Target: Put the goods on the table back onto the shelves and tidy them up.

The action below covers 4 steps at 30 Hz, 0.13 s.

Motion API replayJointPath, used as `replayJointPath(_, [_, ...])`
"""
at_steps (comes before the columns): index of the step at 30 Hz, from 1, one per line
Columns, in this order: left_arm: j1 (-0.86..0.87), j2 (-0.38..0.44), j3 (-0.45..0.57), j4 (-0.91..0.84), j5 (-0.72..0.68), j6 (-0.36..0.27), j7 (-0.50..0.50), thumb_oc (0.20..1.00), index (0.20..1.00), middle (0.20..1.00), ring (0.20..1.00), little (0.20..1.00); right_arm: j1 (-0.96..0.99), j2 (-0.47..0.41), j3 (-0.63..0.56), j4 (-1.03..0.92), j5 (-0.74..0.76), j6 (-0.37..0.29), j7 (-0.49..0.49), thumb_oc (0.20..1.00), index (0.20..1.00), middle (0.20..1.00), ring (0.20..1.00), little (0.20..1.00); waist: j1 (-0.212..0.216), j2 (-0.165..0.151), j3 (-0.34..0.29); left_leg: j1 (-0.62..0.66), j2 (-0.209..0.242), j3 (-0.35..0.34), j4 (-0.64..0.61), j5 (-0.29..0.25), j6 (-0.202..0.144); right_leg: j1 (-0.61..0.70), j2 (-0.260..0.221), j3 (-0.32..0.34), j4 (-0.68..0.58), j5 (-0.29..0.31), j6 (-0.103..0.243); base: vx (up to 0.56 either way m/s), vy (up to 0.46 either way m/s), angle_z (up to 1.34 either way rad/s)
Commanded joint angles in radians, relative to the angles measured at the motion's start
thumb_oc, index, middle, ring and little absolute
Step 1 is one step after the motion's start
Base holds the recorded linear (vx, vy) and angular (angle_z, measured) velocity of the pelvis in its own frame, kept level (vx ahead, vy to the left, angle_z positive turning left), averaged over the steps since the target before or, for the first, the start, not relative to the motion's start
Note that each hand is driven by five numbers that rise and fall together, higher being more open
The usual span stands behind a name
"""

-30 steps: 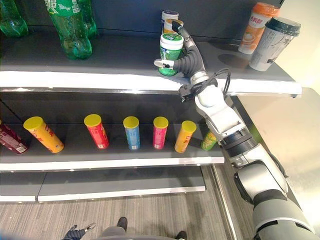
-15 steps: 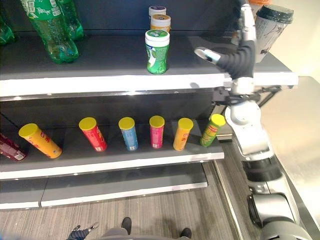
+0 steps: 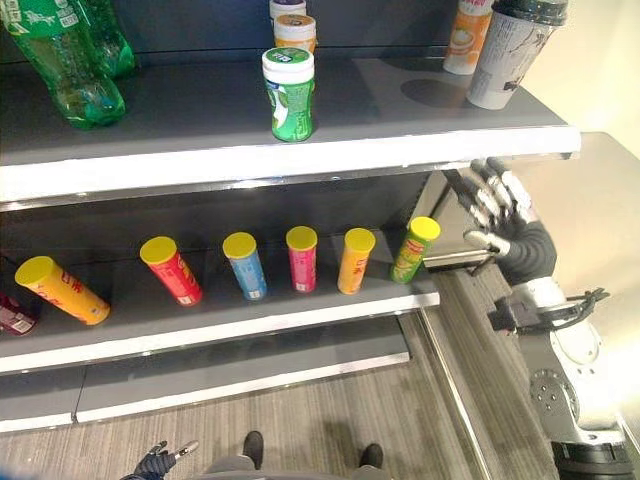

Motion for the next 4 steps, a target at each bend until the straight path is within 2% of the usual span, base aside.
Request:
replayJointPath(1, [-0.062, 0.059, 0.005, -0.016, 0.040, -0.039, -0.017, 1.000, 1.000, 1.000, 1.000, 1.000, -0.050, -0.093, 0.046, 0.009, -0.101, 0.005, 0.051, 1.000, 1.000, 1.000, 1.000, 1.000, 0.007, -0.028, 0.006, 0.033, 0.013, -0.034, 0.008, -0.133, -0.030, 0.025, -0.097, -0.038, 0.050, -0.015, 0.071, -0.03, 0.006, -0.08])
replayJointPath(3, [-0.064, 0.058, -0.006, -0.040, 0.045, -0.037, -0.029, 1.000, 1.000, 1.000, 1.000, 1.000, 0.013, -0.175, 0.100, 0.065, -0.251, 0.036, 0.090, 1.000, 1.000, 1.000, 1.000, 1.000, -0.007, -0.027, 0.011, 0.034, 0.016, -0.024, 0.007, -0.129, -0.033, 0.022, -0.096, -0.033, 0.048, -0.014, 0.071, -0.04, 0.008, -0.14])
replayJointPath(4, [-0.074, 0.054, -0.031, -0.056, 0.040, -0.039, -0.041, 1.000, 1.000, 1.000, 1.000, 1.000, 0.065, -0.207, 0.199, 0.201, -0.424, 0.052, 0.119, 1.000, 1.000, 1.000, 1.000, 1.000, -0.020, -0.022, 0.020, 0.036, 0.022, -0.021, 0.008, -0.128, -0.036, 0.024, -0.092, -0.030, 0.044, -0.017, 0.071, -0.05, 0.002, -0.20])
